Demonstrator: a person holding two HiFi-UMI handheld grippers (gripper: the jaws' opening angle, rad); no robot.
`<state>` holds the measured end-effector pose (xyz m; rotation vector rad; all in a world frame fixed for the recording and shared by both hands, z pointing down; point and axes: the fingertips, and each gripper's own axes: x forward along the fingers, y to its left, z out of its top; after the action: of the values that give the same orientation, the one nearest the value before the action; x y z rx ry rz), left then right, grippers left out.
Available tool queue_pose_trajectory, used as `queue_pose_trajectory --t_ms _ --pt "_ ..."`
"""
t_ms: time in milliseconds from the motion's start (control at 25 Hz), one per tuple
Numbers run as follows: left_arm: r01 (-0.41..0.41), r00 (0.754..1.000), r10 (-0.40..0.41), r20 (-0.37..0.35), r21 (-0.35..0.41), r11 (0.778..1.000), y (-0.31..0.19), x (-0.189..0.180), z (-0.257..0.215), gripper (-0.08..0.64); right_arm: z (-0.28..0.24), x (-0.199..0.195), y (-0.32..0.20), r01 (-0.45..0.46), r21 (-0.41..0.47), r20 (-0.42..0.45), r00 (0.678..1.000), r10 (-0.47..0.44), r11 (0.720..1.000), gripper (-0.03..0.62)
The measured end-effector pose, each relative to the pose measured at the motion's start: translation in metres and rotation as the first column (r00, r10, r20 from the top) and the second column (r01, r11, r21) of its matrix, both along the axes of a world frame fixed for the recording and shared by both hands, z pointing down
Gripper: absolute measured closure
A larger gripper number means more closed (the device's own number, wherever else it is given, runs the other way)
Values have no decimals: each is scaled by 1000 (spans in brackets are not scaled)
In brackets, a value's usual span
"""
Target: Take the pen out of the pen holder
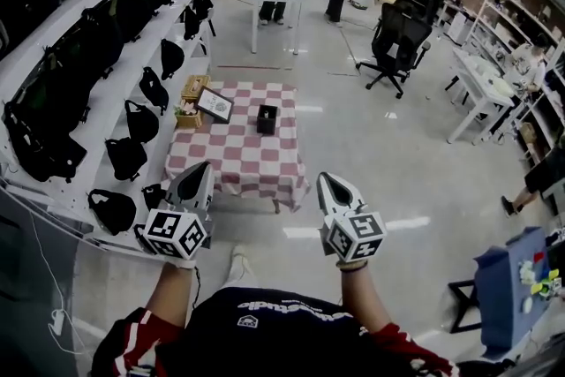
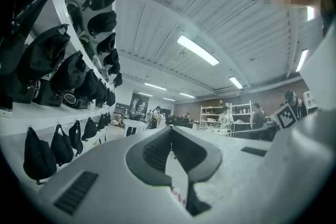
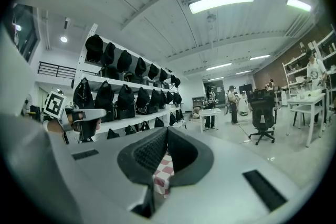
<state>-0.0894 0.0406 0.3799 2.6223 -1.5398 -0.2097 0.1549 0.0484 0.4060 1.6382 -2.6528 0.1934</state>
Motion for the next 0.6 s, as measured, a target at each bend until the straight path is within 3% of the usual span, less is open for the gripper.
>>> queue_pose_trajectory --t_ms 600 --pt "-24 1000 24 -3 25 999 -69 -10 -14 554 -8 -14 -67 -25 9 -2 1000 25 1000 589"
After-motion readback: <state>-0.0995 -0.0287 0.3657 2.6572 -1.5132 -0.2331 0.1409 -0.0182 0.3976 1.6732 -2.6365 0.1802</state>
